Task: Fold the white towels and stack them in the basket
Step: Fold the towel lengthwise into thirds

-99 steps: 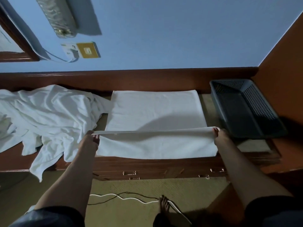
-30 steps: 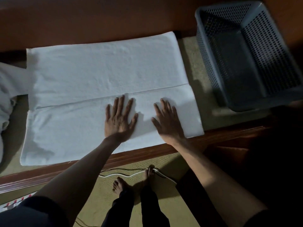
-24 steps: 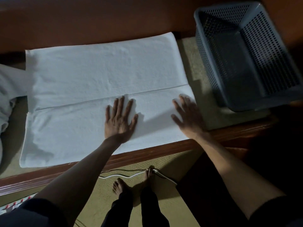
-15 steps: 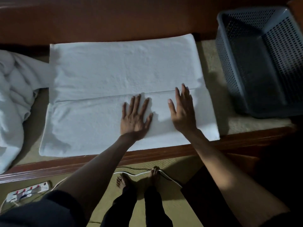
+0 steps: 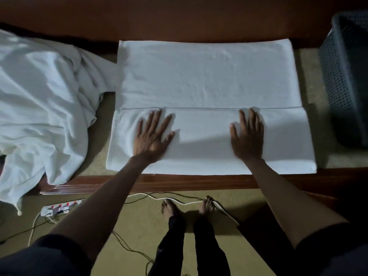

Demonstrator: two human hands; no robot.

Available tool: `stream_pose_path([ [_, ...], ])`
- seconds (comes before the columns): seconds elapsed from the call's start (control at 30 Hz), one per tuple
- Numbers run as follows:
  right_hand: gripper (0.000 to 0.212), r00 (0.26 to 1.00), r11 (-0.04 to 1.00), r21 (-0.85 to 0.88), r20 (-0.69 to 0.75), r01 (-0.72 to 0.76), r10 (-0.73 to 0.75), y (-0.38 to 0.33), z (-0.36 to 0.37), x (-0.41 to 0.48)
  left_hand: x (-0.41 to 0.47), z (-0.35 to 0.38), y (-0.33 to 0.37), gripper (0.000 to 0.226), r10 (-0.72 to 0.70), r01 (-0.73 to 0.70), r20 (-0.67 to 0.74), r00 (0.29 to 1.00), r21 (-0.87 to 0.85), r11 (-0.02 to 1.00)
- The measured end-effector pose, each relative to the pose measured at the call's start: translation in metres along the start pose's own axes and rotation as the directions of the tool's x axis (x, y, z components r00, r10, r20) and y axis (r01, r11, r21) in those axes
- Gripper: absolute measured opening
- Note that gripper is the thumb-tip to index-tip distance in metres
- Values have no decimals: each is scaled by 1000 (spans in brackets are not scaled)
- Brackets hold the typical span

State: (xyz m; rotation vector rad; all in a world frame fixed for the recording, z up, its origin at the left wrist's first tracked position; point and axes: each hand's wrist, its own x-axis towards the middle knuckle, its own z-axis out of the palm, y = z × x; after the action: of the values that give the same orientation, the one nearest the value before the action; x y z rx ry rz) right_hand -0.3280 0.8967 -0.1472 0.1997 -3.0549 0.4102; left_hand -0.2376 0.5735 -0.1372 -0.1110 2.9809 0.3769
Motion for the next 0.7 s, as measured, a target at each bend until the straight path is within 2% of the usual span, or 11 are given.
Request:
stream_pose_path([
  [0.1,62,998,999,-5,43,-36,36,-6,-3,1,-8,-15,-42,62,-87,87,-13,996,-8,996],
  [0.2,65,997,999,-8,56,-49,50,-9,-4,1,-13,-23,-68,63,-115,116,-30,993,41,992],
  [0.4,66,994,999,-5,101,-46,46,-12,-10,3,-14,-32,-77,62,-187,185,-37,982,-35,982],
  [0.47,64,991,998,1,120,-61,61,-12,-10,5,-12,-31,-78,62,-223,217,-56,973,-96,971],
  [0.57,51,994,996,48,76,-81,77,-14,-14,13,-4,-39,-79,65,-381,325,-151,912,-300,897],
  [0.63,43,997,992,99,-11,-81,82,-17,-22,26,4,-49,-73,56,-382,281,-250,890,-361,889],
  [0.7,42,994,981,169,-35,-94,101,-20,-31,44,20,-65,-63,43,-324,189,-322,889,-387,902],
])
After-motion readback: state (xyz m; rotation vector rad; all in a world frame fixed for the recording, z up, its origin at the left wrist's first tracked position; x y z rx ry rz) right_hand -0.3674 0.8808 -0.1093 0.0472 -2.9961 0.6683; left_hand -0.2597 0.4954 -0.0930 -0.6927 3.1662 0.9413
